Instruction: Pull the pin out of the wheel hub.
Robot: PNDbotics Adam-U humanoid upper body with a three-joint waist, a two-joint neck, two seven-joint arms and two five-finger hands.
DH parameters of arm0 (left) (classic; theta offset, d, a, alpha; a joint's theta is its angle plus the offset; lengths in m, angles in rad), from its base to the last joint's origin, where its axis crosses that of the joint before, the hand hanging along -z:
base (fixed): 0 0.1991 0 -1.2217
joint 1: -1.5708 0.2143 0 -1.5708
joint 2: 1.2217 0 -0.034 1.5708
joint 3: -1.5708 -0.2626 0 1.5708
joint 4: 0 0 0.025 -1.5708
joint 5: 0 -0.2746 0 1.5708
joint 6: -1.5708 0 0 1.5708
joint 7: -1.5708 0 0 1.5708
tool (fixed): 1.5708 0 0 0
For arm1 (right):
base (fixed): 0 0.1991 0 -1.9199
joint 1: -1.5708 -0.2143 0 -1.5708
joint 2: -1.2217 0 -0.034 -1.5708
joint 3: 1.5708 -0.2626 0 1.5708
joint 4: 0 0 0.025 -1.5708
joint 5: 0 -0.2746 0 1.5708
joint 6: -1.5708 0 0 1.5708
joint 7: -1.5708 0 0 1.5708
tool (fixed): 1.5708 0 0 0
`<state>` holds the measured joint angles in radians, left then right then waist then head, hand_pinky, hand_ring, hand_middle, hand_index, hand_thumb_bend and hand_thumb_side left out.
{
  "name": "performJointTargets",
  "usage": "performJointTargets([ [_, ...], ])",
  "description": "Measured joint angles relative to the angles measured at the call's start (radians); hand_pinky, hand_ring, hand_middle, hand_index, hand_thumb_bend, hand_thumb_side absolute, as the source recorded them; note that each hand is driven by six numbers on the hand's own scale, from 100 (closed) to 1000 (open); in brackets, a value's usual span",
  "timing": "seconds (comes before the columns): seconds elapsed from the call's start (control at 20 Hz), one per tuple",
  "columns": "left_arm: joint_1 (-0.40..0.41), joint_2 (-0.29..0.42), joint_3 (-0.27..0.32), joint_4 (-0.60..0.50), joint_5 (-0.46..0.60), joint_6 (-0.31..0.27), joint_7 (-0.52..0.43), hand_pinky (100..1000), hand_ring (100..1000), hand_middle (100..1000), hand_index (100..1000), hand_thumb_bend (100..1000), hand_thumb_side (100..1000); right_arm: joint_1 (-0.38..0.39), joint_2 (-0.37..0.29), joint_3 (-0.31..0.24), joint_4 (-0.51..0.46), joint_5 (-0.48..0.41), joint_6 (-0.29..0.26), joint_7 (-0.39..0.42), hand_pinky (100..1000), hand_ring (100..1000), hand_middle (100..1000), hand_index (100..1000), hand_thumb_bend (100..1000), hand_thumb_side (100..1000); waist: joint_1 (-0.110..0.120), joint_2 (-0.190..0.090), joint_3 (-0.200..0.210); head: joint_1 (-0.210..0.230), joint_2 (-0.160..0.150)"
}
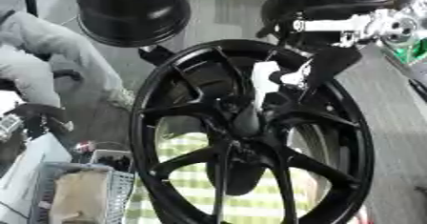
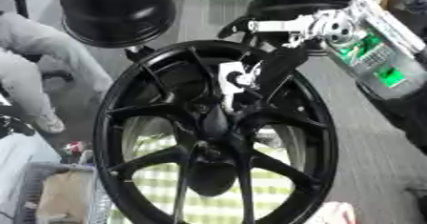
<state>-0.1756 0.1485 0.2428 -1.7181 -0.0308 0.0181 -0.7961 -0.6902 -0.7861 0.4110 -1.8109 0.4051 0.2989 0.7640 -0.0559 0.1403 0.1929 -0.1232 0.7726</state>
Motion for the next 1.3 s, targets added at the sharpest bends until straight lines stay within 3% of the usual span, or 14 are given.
performJointTargets([
  [1.3,0.0,0.0,-0.004,0.0,0.0,0.0,-0.004,734,600,615,732,100,915,0.0,0.039,0.015,0.138,0.056,-0.026,-0.002,811,841,948,1000,258,457,0.0,0.002,0.006,0.0,0.0],
])
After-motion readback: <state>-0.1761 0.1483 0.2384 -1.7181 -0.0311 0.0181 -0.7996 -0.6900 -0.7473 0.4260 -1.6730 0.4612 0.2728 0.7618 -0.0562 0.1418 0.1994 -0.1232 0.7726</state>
